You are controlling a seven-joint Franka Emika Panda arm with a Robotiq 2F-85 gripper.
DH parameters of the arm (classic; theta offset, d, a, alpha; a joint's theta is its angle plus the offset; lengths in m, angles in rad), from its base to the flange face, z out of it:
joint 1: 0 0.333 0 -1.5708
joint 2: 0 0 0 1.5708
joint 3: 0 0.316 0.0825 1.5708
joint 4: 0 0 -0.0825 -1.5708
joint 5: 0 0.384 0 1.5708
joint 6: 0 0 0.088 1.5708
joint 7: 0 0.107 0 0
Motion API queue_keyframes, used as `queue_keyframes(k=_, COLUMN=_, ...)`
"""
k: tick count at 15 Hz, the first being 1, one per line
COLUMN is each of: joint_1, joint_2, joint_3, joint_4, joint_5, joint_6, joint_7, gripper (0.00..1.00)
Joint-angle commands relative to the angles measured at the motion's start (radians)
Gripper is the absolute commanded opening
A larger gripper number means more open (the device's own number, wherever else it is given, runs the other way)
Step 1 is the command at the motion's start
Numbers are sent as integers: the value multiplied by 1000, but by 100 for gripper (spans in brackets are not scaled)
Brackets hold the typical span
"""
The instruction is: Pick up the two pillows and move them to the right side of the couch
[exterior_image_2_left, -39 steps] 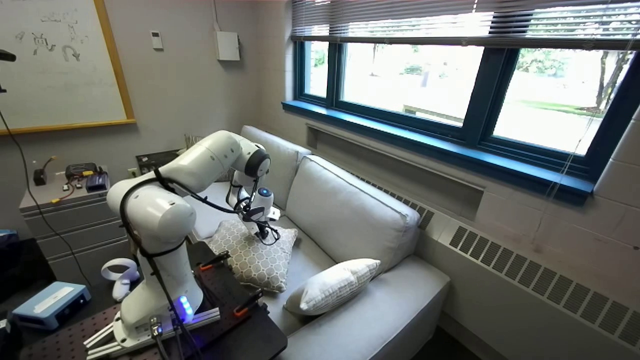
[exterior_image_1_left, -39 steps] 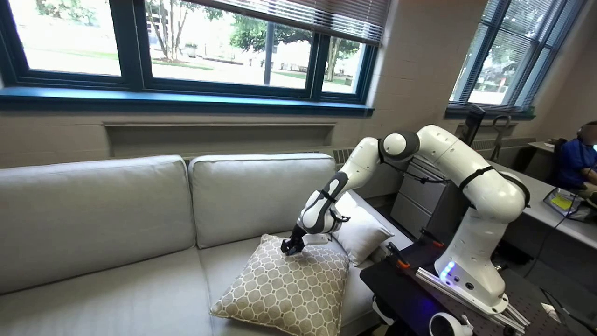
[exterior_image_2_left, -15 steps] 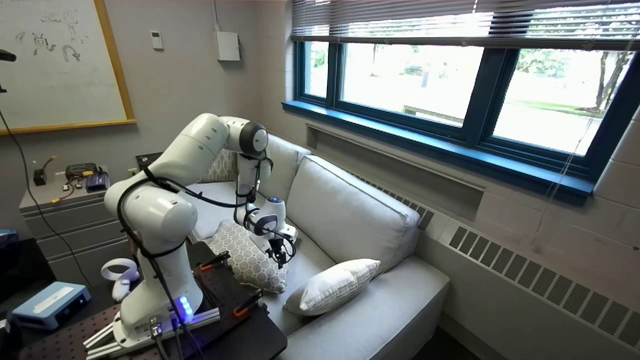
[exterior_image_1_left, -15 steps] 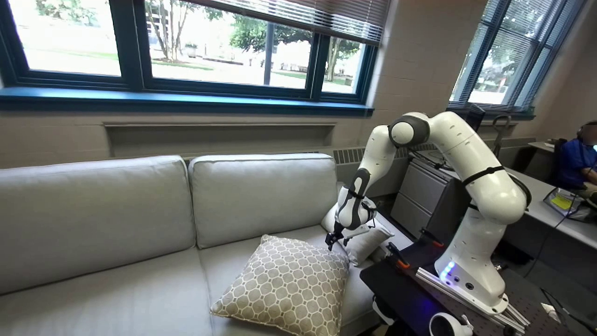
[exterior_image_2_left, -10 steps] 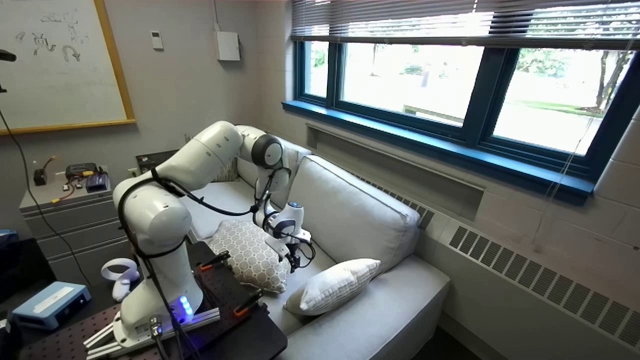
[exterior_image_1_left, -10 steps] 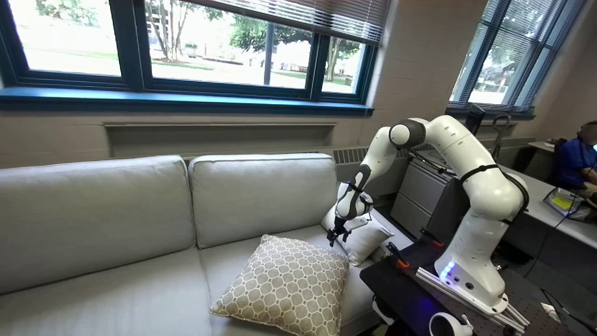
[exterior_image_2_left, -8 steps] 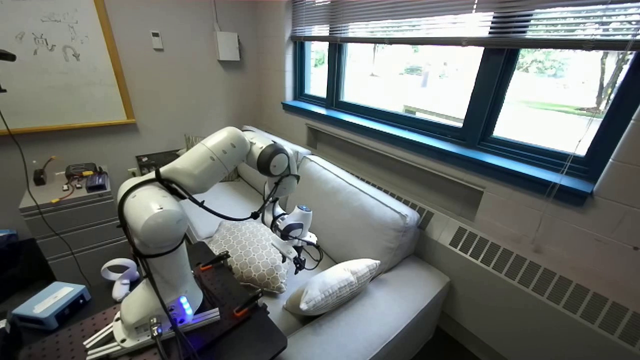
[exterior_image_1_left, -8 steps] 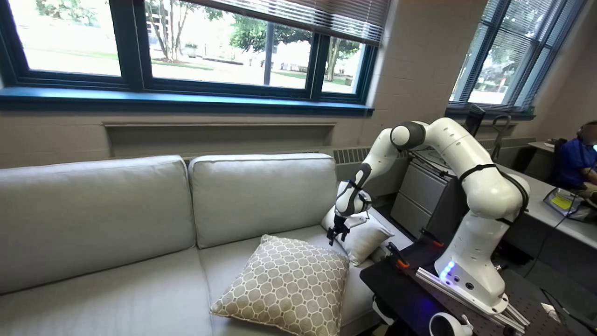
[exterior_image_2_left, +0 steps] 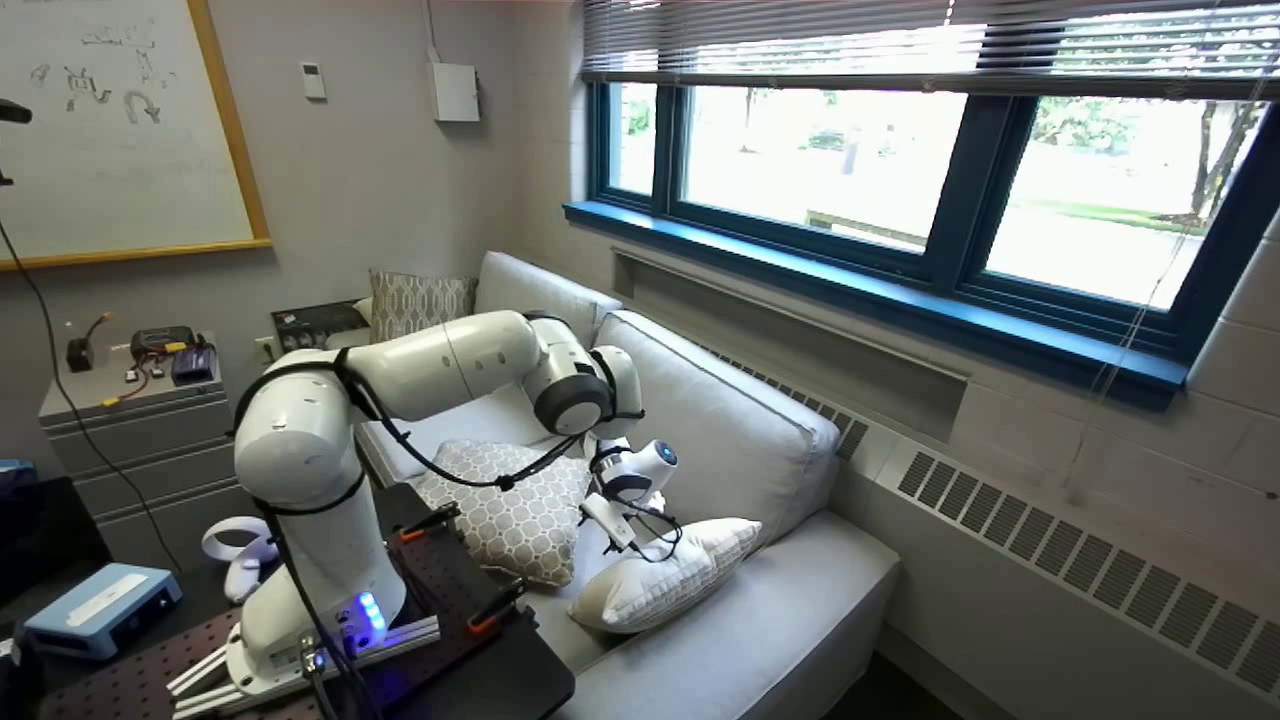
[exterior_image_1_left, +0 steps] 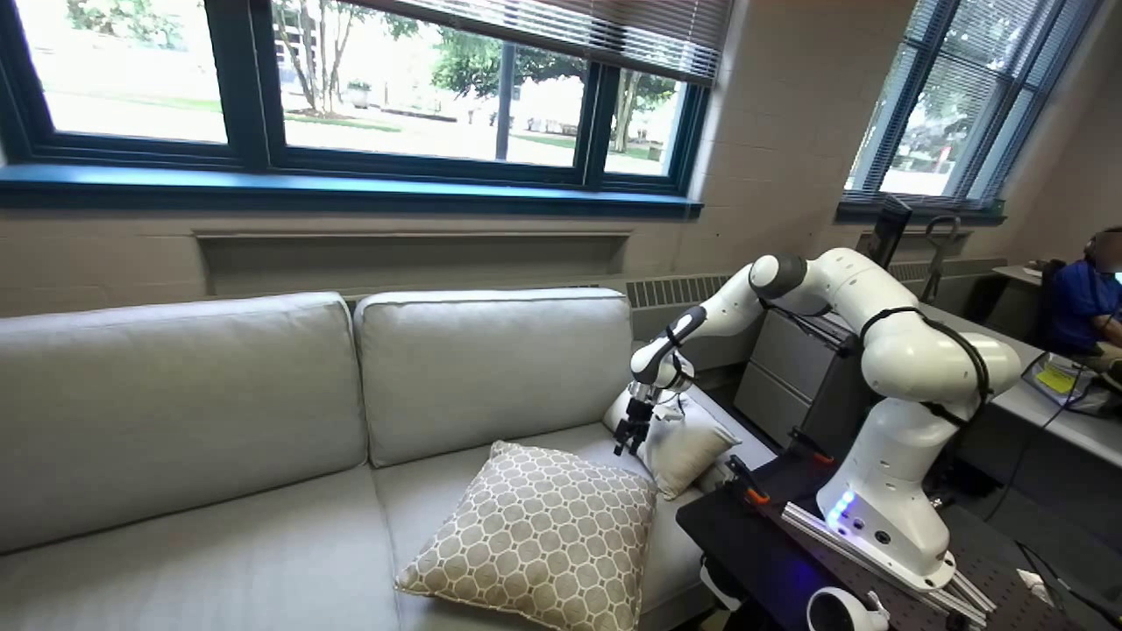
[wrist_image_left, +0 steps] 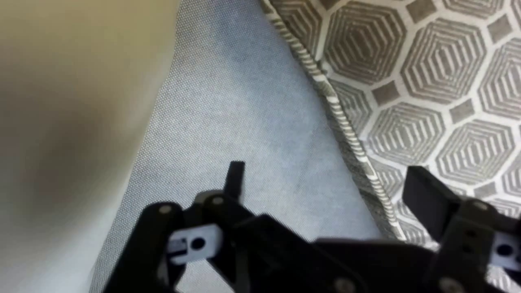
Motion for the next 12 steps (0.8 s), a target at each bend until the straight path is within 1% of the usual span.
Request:
queue_keyframes(k=1, joint_1=-21, joint_2=125, joint_3=34, joint_4=175, joint_5=44, joint_6=-139, joint_7=-86, gripper=100)
queue_keyframes(k=4, joint_1=2, joint_2=176, joint_3=55, joint_4=265, joint_5=86, joint_6=-240, joint_7=-99, gripper=100)
queue_keyframes(k=6, joint_1=40, joint_2=203, joint_3=65, joint_4=333, joint_5=109, joint_6=-309, joint_7=-84, gripper=100)
queue_keyframes(k=7, joint_1=70, joint_2=142, joint_3=42, joint_4=275, joint_5=178, joint_6=-326, joint_7=-98, gripper=100)
queue_keyframes(k=9, joint_1=93, joint_2=144, joint_3=28, joint_4=288, joint_5=239, joint_6=-369, joint_7=-87, gripper=100)
queue_keyframes(k=12, joint_1=133, joint_2=140, joint_3=9, joint_4=276, joint_5=345, joint_6=-402, joint_7=-113, gripper=100)
